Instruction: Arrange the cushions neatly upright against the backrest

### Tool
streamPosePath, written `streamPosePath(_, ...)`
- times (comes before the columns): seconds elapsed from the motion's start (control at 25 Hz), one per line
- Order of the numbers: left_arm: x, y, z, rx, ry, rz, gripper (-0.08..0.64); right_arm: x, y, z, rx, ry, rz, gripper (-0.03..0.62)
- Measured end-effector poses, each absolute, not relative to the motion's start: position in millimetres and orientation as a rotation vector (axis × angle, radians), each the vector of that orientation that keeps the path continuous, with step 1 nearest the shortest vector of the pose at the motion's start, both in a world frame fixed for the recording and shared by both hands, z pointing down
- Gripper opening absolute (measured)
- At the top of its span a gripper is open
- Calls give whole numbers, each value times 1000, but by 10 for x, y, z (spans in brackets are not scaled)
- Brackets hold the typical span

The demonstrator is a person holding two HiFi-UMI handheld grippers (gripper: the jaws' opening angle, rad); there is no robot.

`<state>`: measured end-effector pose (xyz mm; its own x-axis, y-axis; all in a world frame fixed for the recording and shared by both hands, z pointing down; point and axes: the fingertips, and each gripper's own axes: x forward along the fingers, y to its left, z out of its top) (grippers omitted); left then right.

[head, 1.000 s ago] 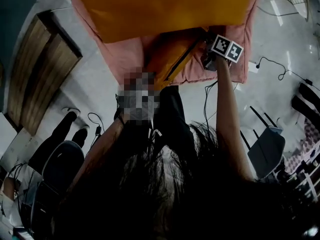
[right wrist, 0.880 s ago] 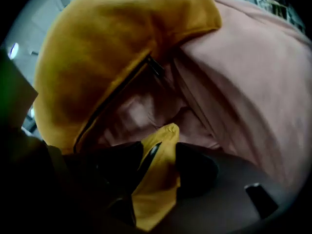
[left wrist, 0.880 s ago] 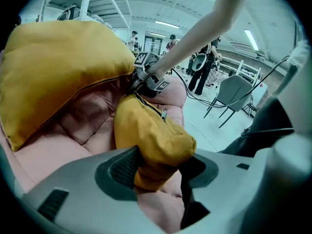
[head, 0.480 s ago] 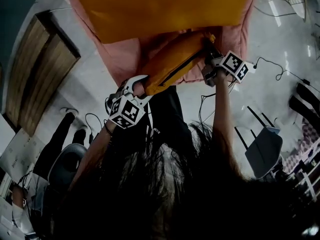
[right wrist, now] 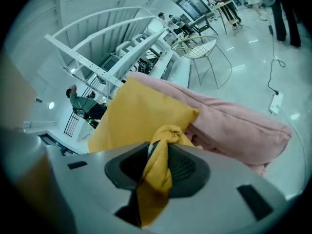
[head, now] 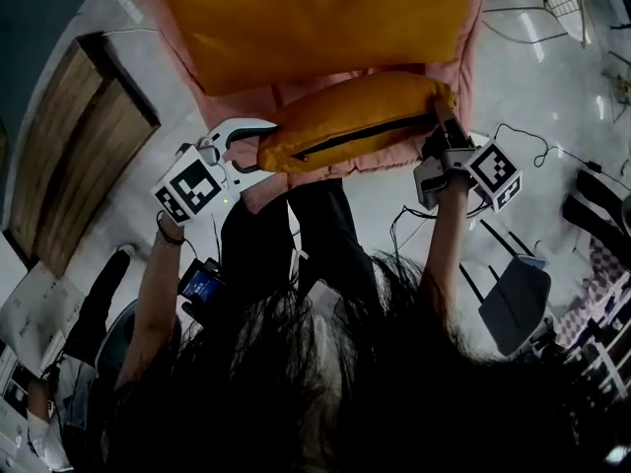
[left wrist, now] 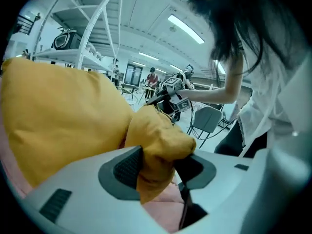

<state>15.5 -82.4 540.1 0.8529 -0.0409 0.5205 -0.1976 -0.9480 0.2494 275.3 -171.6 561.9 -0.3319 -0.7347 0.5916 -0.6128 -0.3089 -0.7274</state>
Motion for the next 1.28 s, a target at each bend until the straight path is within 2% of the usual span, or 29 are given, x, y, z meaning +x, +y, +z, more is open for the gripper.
streamPosePath(0.16,38,-1302,5524,2710,-263,758,218,2706,-1979,5614,-1797,1787,-1709,117)
streamPosePath(0.6,-151,-2071,6376,2354,-688,521,218,2621,-2638,6280,-1852,1716,-1749,117)
streamPosePath(0.88,-199,-2081,7185,2129,-885,634,216,2592,-2786,6933,-1912,1742,-1858,117)
streamPosePath(1.08,-221,-2127,7364,2081,-898,701,216,2607,-2836,7296,-1940,1702,-1905,117)
streamPosePath(1.28,-181,-1976,7404,2128,-835,811,216,2673,-2663,7280,-1877,1637,-1902,117)
